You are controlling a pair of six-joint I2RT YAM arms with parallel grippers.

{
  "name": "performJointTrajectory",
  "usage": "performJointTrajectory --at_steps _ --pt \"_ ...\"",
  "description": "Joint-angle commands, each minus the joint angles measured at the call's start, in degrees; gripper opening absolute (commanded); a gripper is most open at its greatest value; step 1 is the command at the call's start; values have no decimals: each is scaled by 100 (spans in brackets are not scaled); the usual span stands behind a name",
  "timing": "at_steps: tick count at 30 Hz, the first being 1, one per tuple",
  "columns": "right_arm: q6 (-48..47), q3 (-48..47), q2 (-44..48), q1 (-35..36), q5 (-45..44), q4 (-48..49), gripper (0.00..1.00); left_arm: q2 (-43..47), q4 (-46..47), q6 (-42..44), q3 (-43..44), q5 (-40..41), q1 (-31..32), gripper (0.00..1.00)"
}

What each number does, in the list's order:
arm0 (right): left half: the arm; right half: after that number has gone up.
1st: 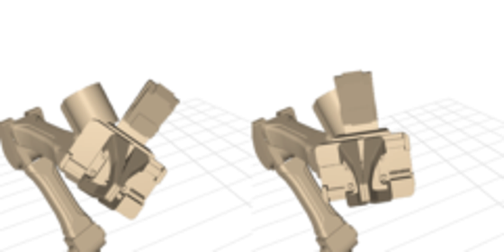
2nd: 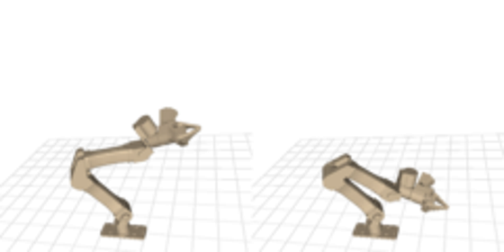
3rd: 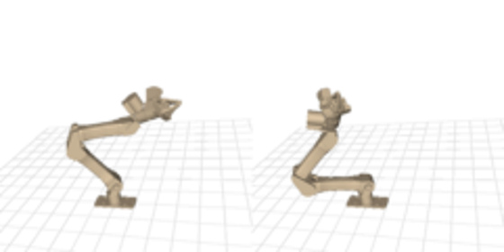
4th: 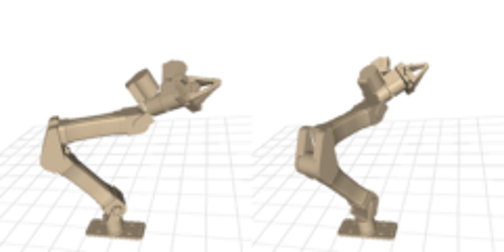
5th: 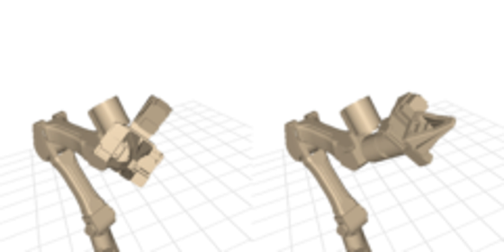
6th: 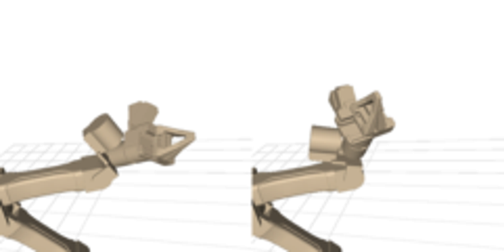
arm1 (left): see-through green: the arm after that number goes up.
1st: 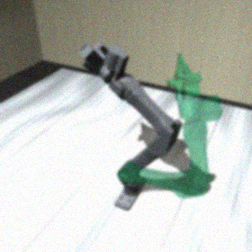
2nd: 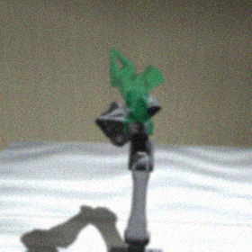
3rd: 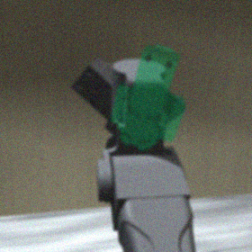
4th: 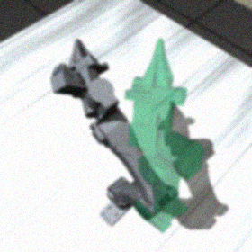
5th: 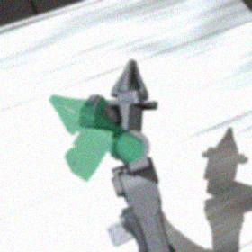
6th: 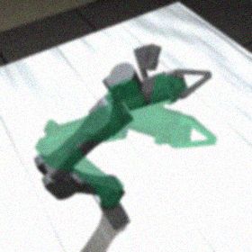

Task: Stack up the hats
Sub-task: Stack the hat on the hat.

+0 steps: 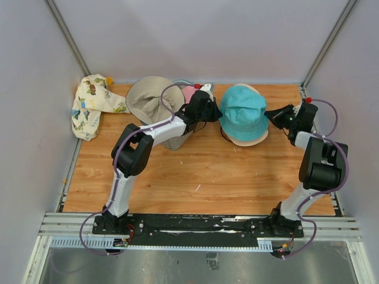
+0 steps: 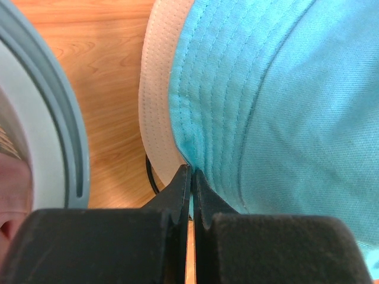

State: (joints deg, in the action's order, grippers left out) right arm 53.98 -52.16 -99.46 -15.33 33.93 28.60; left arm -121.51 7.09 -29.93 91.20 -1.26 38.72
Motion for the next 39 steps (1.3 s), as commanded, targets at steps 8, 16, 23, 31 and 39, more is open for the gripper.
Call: performJointTrajectory --at_steps 8,16,23,31,39 --pt "-660 -581 -244 193 -708 -1376 0 -488 -606 199 8 23 134 1" --pt "-770 -1268 -664 366 -877 -1739 0 -373 -394 141 -453 -72 265 1" --pt "-933 -2152 -1007 540 -897 -2085 0 -103 78 -95 -1119 -259 376 0" --pt "-1179 -2923 -1360 773 -732 -2400 1 -24 319 -272 -1322 -443 491 1" --pt "-1227 -2837 -1095 791 -609 -2321 33 541 656 -438 -1932 -222 496 40"
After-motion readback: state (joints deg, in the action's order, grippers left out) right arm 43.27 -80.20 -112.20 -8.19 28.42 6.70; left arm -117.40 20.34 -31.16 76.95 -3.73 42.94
